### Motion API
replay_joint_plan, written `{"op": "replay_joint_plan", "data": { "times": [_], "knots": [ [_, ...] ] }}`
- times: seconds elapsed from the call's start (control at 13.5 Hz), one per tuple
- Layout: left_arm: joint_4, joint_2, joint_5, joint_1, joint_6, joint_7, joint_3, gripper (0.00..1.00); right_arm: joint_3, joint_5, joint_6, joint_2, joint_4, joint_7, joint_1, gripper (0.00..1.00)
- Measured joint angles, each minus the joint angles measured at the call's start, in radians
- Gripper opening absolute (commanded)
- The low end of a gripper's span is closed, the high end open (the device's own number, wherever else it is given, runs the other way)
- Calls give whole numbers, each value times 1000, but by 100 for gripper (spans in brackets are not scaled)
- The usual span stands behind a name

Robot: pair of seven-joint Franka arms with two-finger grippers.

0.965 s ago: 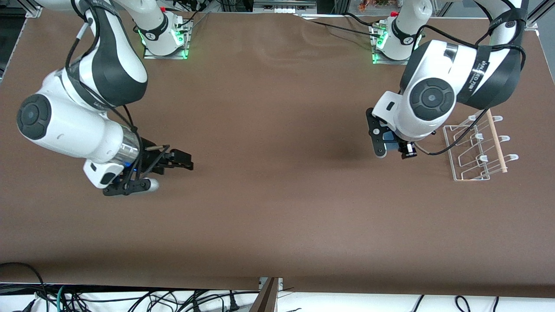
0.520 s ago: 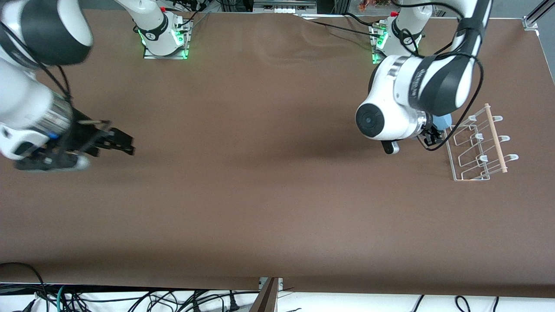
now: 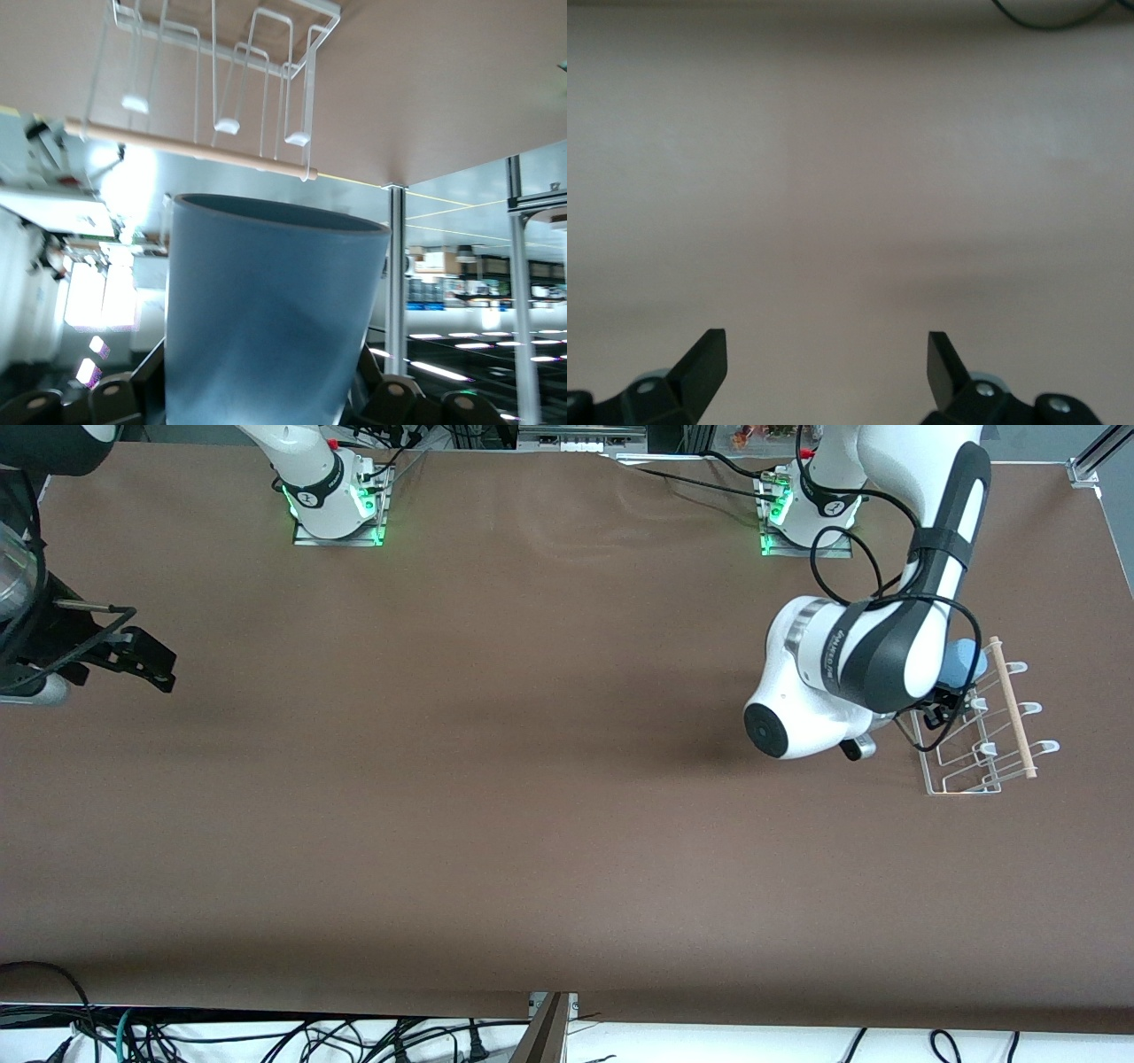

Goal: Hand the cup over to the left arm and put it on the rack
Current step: 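Lower the cup onto a rack peg with the left gripper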

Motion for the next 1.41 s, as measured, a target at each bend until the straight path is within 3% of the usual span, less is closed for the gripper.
{"op": "replay_joint_plan", "data": {
  "times": [0.3,0.59,0.97,1.41],
  "knots": [
    [-104,24,46,85,1,-124,5,10,-7,0,-27,-3,-19,-95,-32,100],
    [-140,39,95,172,48,-154,6,10,-36,0,-40,-4,-23,-150,-46,100],
    [-251,40,144,187,148,-277,5,10,-58,0,-46,-3,-23,-163,-47,100],
    [-269,40,159,225,194,-285,5,10,-76,7,-60,-4,-23,-219,-55,100]
  ]
}}
